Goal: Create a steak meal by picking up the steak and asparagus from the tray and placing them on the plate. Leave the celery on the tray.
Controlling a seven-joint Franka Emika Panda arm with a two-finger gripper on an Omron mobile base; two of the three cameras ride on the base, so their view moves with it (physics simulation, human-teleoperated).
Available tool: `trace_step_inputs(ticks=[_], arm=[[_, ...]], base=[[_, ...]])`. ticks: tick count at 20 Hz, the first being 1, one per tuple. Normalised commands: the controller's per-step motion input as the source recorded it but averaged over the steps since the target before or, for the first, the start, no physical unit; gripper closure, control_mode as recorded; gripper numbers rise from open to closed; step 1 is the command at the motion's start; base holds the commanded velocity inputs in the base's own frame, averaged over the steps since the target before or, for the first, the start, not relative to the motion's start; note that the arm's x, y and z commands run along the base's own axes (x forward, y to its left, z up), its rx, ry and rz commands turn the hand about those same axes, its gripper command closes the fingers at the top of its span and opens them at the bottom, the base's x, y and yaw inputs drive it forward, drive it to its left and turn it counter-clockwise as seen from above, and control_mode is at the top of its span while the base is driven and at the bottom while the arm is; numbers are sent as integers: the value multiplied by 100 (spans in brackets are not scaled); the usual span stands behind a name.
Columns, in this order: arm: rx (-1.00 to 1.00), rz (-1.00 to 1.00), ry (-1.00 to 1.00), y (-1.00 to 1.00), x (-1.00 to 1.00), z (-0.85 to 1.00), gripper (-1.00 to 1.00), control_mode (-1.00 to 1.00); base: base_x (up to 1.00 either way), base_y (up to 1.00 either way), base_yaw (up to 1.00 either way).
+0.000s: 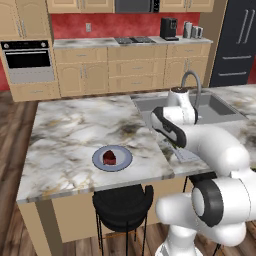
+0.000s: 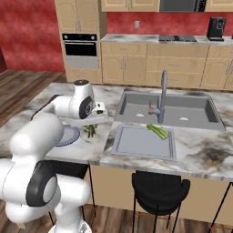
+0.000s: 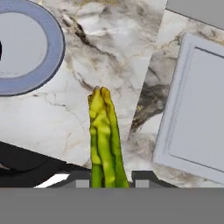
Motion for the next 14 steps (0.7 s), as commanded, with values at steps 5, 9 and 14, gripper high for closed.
trace_step_inputs(ticks=[5,9,14], arm=[[13,-21,0,87,0,0,100,-100],[14,-13,0,72,0,-4,100,-100],[14,-1,1,46,9,-7,100,-100]], base=[[0,0,0],[0,0,0],[0,0,0]])
